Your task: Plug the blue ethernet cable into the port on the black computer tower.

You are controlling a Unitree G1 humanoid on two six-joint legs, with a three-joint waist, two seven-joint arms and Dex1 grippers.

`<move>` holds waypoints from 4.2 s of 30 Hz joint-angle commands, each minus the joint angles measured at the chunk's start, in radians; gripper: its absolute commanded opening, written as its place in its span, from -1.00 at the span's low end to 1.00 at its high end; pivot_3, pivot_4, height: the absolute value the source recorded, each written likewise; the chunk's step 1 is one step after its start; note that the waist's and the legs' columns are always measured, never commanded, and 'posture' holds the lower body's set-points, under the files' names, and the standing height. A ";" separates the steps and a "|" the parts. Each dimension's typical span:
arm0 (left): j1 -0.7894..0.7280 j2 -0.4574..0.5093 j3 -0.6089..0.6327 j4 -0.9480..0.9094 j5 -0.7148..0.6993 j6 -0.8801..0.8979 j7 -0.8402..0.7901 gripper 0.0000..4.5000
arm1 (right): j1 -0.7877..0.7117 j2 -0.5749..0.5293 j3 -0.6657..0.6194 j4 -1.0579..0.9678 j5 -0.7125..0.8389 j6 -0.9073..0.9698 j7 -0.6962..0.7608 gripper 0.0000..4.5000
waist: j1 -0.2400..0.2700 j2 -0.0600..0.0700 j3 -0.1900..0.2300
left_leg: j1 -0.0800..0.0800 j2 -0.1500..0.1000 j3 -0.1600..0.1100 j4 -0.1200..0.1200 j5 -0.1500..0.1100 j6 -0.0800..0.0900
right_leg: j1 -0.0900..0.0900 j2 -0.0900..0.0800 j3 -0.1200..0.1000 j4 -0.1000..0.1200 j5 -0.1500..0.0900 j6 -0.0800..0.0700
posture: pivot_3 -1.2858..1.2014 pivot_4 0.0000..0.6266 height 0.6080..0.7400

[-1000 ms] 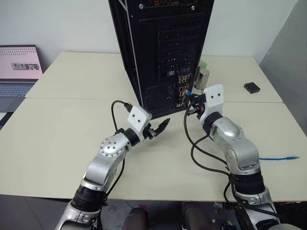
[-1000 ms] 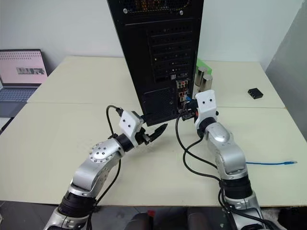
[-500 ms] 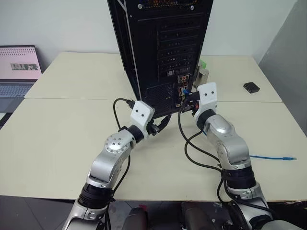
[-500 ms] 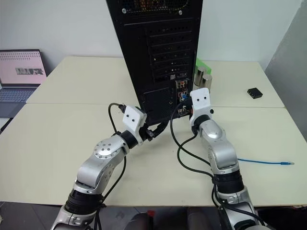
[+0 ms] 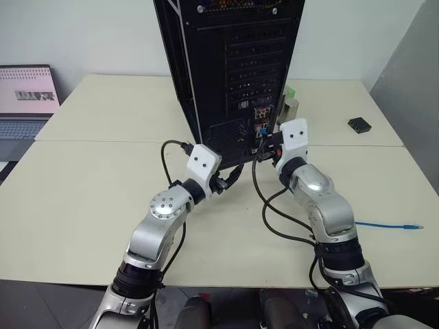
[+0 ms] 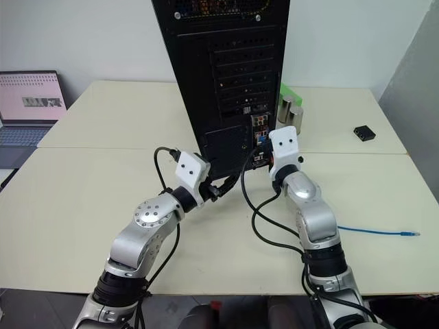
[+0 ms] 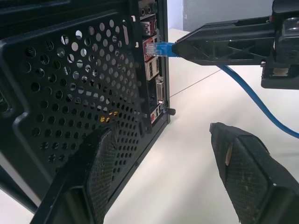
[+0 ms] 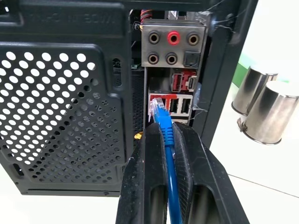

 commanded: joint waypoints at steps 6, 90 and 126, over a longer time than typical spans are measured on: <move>-0.016 -0.008 0.008 -0.031 0.018 -0.028 -0.008 0.47 | -0.046 0.007 -0.012 0.002 -0.010 -0.005 -0.008 -1.00 | -0.001 0.000 0.000 | 0.000 0.000 0.000 0.000 0.000 0.000 | 0.000 0.000 0.000 0.000 0.000 0.000 | 0.03 -0.52 1.00; -0.009 -0.024 0.000 -0.018 0.068 -0.075 -0.054 0.47 | -0.051 -0.012 -0.012 -0.008 -0.026 0.018 0.011 -1.00 | -0.003 0.000 0.000 | 0.000 0.000 0.001 -0.001 0.000 0.000 | -0.001 0.000 0.001 -0.001 0.000 0.000 | 0.03 -0.52 1.00; -0.015 -0.029 0.014 -0.006 0.078 -0.079 -0.051 0.47 | -0.077 0.054 -0.006 -0.025 -0.021 0.067 0.036 -1.00 | -0.012 0.000 0.000 | 0.000 0.000 0.001 -0.001 0.000 0.000 | -0.001 0.000 0.001 -0.001 0.000 0.000 | 0.03 -0.52 1.00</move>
